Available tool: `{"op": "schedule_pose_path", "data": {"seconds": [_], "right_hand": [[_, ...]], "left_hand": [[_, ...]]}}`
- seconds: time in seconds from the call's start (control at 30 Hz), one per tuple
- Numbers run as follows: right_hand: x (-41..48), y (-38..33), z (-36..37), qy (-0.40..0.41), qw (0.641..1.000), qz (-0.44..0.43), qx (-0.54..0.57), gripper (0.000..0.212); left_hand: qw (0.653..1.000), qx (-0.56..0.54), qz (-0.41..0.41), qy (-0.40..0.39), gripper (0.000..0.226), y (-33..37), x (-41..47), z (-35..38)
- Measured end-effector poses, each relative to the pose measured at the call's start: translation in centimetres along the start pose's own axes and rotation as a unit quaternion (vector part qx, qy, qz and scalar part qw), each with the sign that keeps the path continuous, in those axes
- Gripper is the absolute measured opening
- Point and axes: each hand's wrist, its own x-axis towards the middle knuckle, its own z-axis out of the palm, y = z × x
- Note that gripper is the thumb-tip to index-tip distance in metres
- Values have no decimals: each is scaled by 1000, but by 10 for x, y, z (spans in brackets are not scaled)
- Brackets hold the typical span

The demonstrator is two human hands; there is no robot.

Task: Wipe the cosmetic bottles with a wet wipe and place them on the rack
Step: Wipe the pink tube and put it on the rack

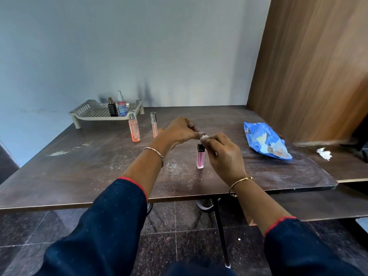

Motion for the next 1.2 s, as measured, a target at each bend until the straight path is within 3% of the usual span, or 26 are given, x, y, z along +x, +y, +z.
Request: {"op": "schedule_pose_path", "data": {"seconds": [0.1, 0.27, 0.47, 0.67, 1.0, 1.2], "right_hand": [[-7, 0, 4, -19, 1000, -13, -14, 9], [-25, 2, 3, -123, 990, -41, -48, 10], [3, -2, -3, -54, 996, -29, -60, 18], [-11, -2, -6, -143, 985, -63, -74, 19], [-14, 4, -1, -105, 989, -50, -93, 18], [-13, 9, 4, -20, 999, 26, 27, 8]], "left_hand": [[1000, -7, -17, -2, 16, 2, 1, 2], [999, -17, -39, 10, 14, -2, 3, 5], [999, 10, -33, 19, 15, -1, 7, 6], [999, 32, -37, 19, 17, 0, 9, 6], [997, 70, -22, 24, 19, 1, 6, 6], [995, 98, 2, 25, 21, 2, 4, 7]]}}
